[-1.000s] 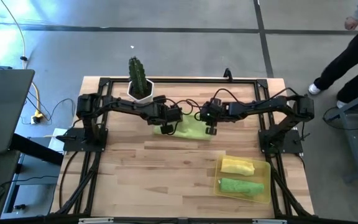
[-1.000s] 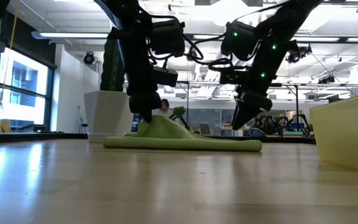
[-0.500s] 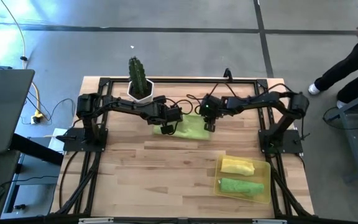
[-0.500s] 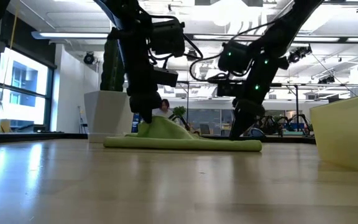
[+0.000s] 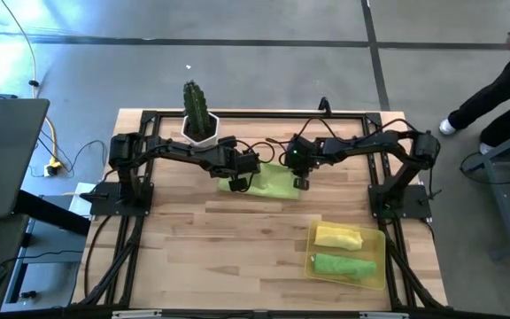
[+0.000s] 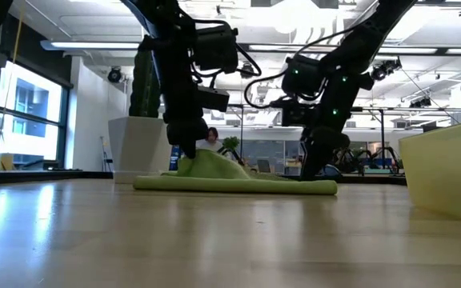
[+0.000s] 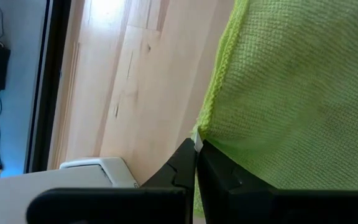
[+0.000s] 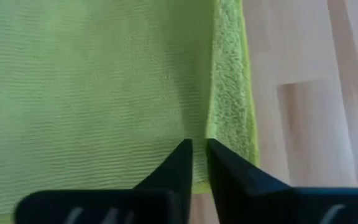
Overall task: Roll microfiber towels into tight, uniform cylinder then place into a basket
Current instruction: Fold the light green towel
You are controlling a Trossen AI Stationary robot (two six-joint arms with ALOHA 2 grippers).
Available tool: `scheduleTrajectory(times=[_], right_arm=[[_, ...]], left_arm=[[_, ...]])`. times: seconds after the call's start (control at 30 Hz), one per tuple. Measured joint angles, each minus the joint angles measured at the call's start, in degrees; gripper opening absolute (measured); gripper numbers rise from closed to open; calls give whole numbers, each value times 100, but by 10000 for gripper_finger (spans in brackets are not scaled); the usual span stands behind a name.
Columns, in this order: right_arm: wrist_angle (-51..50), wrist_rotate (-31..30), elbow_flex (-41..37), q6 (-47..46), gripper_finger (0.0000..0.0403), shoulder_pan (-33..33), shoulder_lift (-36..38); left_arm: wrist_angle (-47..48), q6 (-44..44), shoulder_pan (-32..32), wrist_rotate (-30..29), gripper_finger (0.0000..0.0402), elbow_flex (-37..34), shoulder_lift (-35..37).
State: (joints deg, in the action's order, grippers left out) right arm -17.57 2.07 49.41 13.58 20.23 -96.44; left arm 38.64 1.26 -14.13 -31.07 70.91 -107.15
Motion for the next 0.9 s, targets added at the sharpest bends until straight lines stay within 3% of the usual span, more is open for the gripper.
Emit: scheduleTrajectory(times=[0.2, 0.6, 0.9], right_arm=[[-112, -4, 0, 45, 2, 3, 0], [-140, -88, 0, 63, 0, 2, 220], [-308, -300, 2, 50, 0, 4, 431]], left_arm=[[2, 1, 0, 0, 0, 0, 0], [4, -183, 0, -572, 0, 1, 0], [-170, -388, -11, -662, 0, 101, 2]])
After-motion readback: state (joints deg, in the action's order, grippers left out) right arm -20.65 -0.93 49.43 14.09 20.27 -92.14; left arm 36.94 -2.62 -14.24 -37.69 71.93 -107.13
